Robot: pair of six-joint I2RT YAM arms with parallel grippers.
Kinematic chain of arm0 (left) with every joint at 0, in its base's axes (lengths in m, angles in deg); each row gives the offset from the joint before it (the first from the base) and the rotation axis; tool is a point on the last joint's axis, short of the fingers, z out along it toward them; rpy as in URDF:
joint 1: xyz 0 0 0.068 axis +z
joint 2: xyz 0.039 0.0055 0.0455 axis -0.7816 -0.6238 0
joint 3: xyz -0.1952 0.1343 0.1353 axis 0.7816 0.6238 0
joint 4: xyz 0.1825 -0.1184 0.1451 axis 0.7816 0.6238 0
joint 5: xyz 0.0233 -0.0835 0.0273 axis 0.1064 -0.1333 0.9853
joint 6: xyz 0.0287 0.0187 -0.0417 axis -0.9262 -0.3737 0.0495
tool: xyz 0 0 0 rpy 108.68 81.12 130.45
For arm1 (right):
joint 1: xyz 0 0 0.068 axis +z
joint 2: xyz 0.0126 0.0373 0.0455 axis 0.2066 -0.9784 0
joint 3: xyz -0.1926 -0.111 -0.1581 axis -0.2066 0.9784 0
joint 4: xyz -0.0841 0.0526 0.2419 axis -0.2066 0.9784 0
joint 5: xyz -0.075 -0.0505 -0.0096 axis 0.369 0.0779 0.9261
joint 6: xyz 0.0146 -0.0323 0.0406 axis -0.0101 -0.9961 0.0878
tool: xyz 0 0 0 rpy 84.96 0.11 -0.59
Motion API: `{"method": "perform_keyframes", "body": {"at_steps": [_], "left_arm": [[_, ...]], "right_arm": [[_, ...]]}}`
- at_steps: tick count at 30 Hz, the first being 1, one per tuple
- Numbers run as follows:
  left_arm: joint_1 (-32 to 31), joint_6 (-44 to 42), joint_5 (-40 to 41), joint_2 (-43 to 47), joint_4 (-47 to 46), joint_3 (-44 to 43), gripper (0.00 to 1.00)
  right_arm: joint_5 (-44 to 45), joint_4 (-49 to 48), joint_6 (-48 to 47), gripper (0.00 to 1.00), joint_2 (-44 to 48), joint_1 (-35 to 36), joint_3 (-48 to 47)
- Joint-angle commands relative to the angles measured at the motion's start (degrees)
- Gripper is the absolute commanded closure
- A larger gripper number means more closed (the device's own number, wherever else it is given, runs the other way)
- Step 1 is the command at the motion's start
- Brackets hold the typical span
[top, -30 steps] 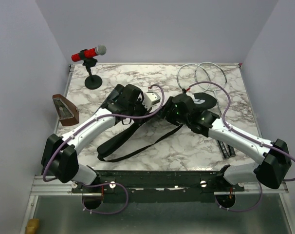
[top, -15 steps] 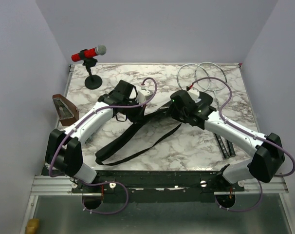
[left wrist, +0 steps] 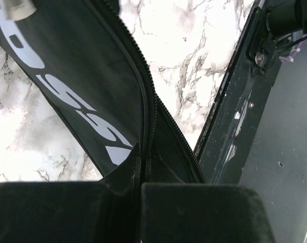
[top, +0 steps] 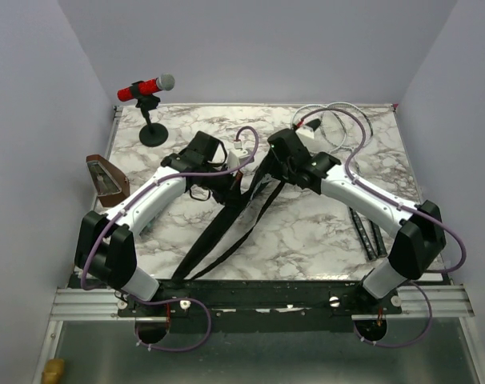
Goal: Pack up the badminton gear
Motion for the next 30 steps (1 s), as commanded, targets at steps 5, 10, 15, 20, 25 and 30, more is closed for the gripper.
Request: {"method": "perform_keyframes", "body": {"at_steps": [5,10,15,20,25,30], "left_arm": [[0.9,5.6,2.2,1.6,-6.6,5.6,1.0],[1.7,9.4,6.5,1.3,-10.6,7.3,1.0],[2.1,13.2,8.1,0.3,-13.2,6.8,1.0],[2.2,14.1,7.4,-0.7,-13.5,6.2,1.0],[2.1,14.1,7.2,-0.3,-13.5,6.2,1.0],[2.2,13.7,7.5,0.6,-13.4,6.5,1.0]], "right_arm": [[-4.5,-1.0,0.3,0.32,1.1,-0.8,-0.2],[-10.3,-6.1,4.0,0.32,7.7,1.4,10.2],[-12.2,-7.7,6.7,0.32,11.3,4.7,14.5],[-11.9,-8.0,7.7,0.32,13.4,6.9,15.4],[-11.5,-9.4,8.7,0.32,10.9,8.4,15.0],[-10.6,-9.1,8.7,0.32,7.7,9.3,13.1]]}}
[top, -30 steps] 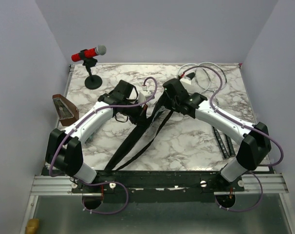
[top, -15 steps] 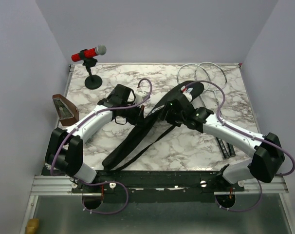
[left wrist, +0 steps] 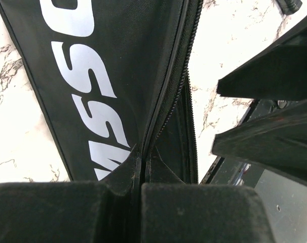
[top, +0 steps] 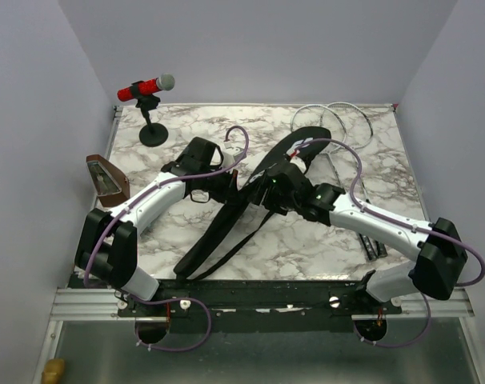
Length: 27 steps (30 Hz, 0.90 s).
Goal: Pack up the badminton gear
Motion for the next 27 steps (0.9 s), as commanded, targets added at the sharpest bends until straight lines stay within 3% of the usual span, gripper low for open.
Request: {"method": "perform_keyframes", "body": {"at_steps": [1,8,13,18,24,27], "left_arm": [[0.3,0.7,0.7,1.1,-0.9,-0.6,1.0],[0.3,0.4,0.3,1.4,0.2,-1.5,1.0],[2.5,1.3,0.0,0.1,1.2,-3.7,1.0],[5.8,3.8,-1.7,-2.3,1.7,-7.8,1.0],[7.4,4.8,-1.9,-2.9,2.6,-9.6,1.0],[7.4,4.4,0.0,-2.2,2.1,-8.6,1.0]], "right_arm": [[0.6,-0.6,0.9,0.33,-3.4,0.9,-1.9],[4.7,-3.2,1.5,0.49,-6.6,0.9,-1.8],[5.7,-3.7,2.1,0.78,-5.5,1.0,-0.2],[5.5,-2.3,2.5,0.95,-2.0,1.0,4.0],[5.7,0.4,4.3,0.99,1.6,1.0,8.8],[4.9,0.4,3.1,0.86,3.0,0.9,9.4]]}}
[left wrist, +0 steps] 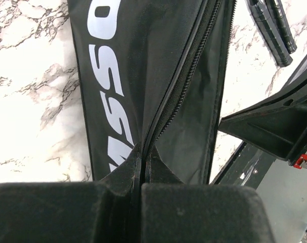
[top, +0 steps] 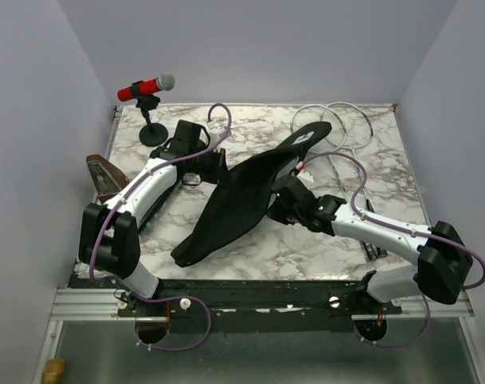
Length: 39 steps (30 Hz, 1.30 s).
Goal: Pack up the badminton gear
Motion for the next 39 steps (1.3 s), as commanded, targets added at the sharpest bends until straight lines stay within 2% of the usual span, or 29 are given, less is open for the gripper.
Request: {"method": "perform_keyframes", "body": {"at_steps": [1,3,4,6,8,13,19,26,39], "left_arm": [[0.1,0.8,1.4,1.4,-0.5,0.2,1.0],[0.1,0.9,4.1,2.1,-0.5,1.0,1.0],[0.1,0.9,5.4,2.8,-0.7,1.4,1.0],[0.2,0.7,7.5,3.9,-0.9,1.9,1.0],[0.2,0.7,9.1,5.3,-1.1,2.6,1.0],[0.2,1.6,9.8,8.1,-2.4,4.4,1.0],[0.2,2.4,8.1,9.1,-1.9,4.5,1.0],[0.2,2.4,7.5,10.2,-2.4,5.8,1.0],[0.2,1.7,7.3,10.9,-2.1,6.1,1.0]], "right_arm": [[0.6,2.6,-0.7,0.86,2.8,0.3,0.8],[0.5,3.7,-2.0,0.82,3.1,0.0,-1.4],[0.2,4.9,-2.4,0.74,3.0,-0.8,-2.7],[-0.4,7.4,-3.6,0.69,3.0,-2.4,-5.8],[-1.8,9.1,-4.9,0.56,2.8,-4.8,-7.9],[-1.6,10.7,-7.7,0.38,0.6,-8.6,-12.6],[-3.1,4.7,-8.3,0.36,-8.0,-8.7,-15.9],[0.3,-2.6,-10.5,0.36,-17.6,-8.9,-18.4],[-0.3,-5.8,-10.7,0.41,-12.9,-8.9,-17.3]]}}
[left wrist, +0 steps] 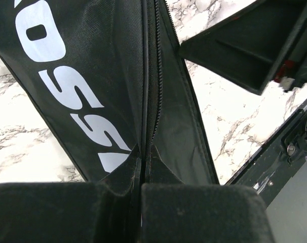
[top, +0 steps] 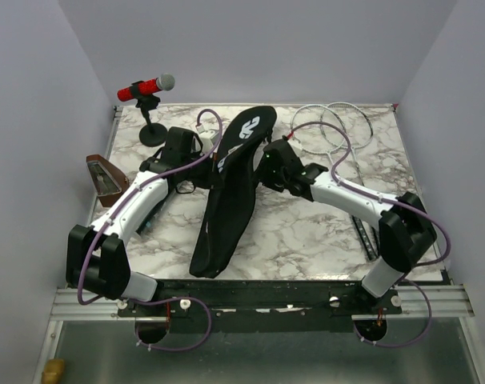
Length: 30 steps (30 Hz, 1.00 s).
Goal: Pack up the badminton gear
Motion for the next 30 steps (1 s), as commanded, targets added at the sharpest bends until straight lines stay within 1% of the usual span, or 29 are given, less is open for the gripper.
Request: {"method": "perform_keyframes", "body": {"at_steps": [1,5,7,11,19,23,25,27,28,29,30], "left_arm": [[0.3,-0.1,-0.7,2.0,-1.4,-0.2,1.0],[0.3,-0.2,-1.2,2.2,-1.6,0.0,1.0],[0.3,-0.3,-1.9,2.3,-1.5,-0.3,1.0],[0.3,-0.3,-2.7,2.5,-0.2,-1.2,1.0],[0.3,0.1,-4.3,4.3,0.4,-0.7,1.0],[0.3,0.2,-4.9,4.6,0.3,-0.5,1.0],[0.4,0.3,-5.2,4.7,0.2,-0.4,1.0],[0.3,0.4,-5.0,5.0,0.0,-0.1,1.0],[0.3,0.3,-4.7,4.9,0.0,0.1,1.0],[0.3,0.2,-3.8,5.0,0.0,0.2,1.0],[0.3,0.0,-2.3,4.8,0.3,0.1,0.86]], "right_arm": [[1.8,-2.3,-0.8,0.42,5.3,0.0,0.4],[3.3,-2.6,-1.4,0.4,9.5,0.0,3.0],[2.9,-3.1,-2.5,0.4,9.3,-0.1,3.0],[2.1,-3.0,-3.8,0.4,5.5,0.0,0.2],[1.1,-6.6,-6.2,0.43,-2.2,-0.5,-5.3],[0.7,-8.7,-6.7,0.48,-5.7,-1.0,-7.5],[0.7,-9.3,-6.7,0.54,-7.1,-1.0,-8.5],[0.3,-9.7,-6.7,0.67,-7.8,-1.0,-8.8],[-0.3,-9.7,-7.2,0.77,-7.8,-1.0,-8.9],[-0.8,-9.6,-8.0,0.84,-7.5,-0.9,-9.0],[-1.1,-9.4,-8.7,0.89,-7.2,-0.8,-9.0]]}}
